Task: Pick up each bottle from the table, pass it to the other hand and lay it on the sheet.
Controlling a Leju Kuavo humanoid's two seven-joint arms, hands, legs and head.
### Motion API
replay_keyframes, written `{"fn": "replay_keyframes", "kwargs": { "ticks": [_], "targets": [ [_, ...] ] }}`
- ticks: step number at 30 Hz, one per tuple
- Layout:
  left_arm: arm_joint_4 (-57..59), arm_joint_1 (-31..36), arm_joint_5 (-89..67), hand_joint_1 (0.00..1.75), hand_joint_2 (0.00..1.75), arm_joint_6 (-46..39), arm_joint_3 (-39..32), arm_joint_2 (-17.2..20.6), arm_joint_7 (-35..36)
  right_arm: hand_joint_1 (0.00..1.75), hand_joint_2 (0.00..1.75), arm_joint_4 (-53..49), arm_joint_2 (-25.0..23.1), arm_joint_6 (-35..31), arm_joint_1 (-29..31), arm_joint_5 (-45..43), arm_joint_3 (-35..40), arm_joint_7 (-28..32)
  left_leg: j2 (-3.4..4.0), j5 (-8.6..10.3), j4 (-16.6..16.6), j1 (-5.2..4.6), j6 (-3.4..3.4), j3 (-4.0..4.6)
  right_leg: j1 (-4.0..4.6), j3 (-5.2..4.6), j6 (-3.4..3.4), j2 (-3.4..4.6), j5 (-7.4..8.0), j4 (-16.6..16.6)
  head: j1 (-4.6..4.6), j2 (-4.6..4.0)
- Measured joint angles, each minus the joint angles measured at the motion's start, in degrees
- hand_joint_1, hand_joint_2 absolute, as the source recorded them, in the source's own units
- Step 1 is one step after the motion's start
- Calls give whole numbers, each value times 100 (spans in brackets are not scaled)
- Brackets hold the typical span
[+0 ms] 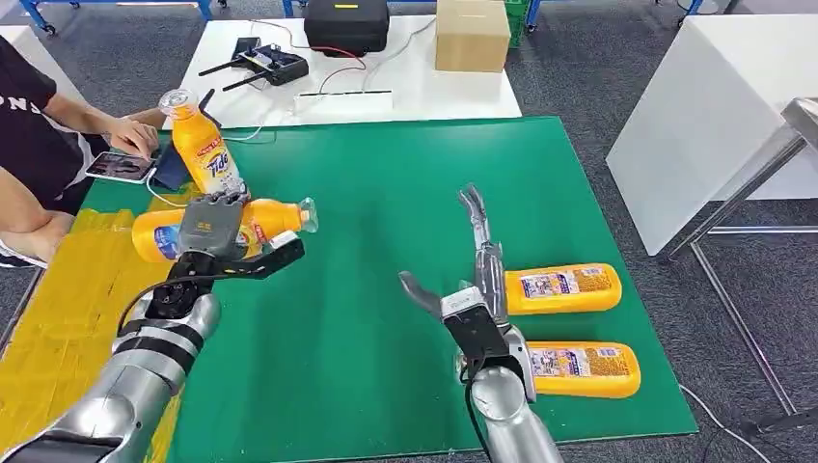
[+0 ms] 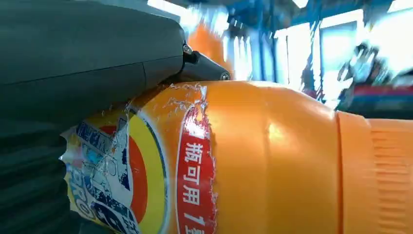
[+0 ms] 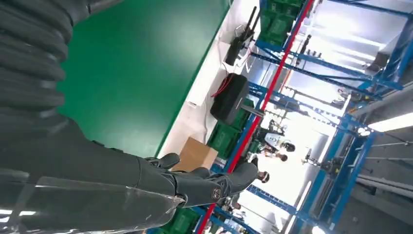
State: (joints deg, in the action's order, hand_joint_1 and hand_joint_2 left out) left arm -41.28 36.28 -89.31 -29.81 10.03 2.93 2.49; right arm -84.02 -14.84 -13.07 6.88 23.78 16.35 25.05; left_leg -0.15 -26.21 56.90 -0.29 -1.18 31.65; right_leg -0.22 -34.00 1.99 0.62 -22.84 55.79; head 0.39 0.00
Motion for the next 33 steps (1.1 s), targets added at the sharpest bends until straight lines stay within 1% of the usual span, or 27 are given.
{"fn": "replay_keyframes", "kwargs": {
  "ticks": [7, 15, 16, 17, 33],
  "targets": [
    [893, 113, 127, 175, 175, 70, -190, 334, 107, 0, 175, 2, 79, 74, 25, -140, -7, 48, 0, 1, 0, 0, 0, 3, 1, 0, 0, -1, 0, 0, 0, 2],
    [1311, 117, 114, 175, 175, 155, -387, 461, 337, 0, 175, 11, 105, 116, 83, -168, -7, 50, -3, 1, 0, 0, 0, 5, 0, 0, 0, -3, 0, 0, 2, 0],
    [1335, 116, 109, 54, 175, 162, -409, 470, 369, 0, 175, 11, 107, 116, 87, -168, -7, 50, -3, 1, 0, 0, 0, 6, 0, 0, 0, -3, 0, 0, 0, 0],
    [1359, 117, 107, 0, 175, 162, -422, 474, 407, 0, 175, 11, 107, 118, 88, -168, -7, 50, -3, 1, 0, 0, 0, 6, 0, 0, 0, -3, 0, 0, 2, 0],
    [1512, 163, -2, 0, 175, 260, -754, 474, 465, 0, 175, 37, 111, 153, 129, -173, -7, 33, -2, 1, 0, 0, 1, 2, 1, 0, 0, -2, 0, 1, 0, 0]
  ]
}}
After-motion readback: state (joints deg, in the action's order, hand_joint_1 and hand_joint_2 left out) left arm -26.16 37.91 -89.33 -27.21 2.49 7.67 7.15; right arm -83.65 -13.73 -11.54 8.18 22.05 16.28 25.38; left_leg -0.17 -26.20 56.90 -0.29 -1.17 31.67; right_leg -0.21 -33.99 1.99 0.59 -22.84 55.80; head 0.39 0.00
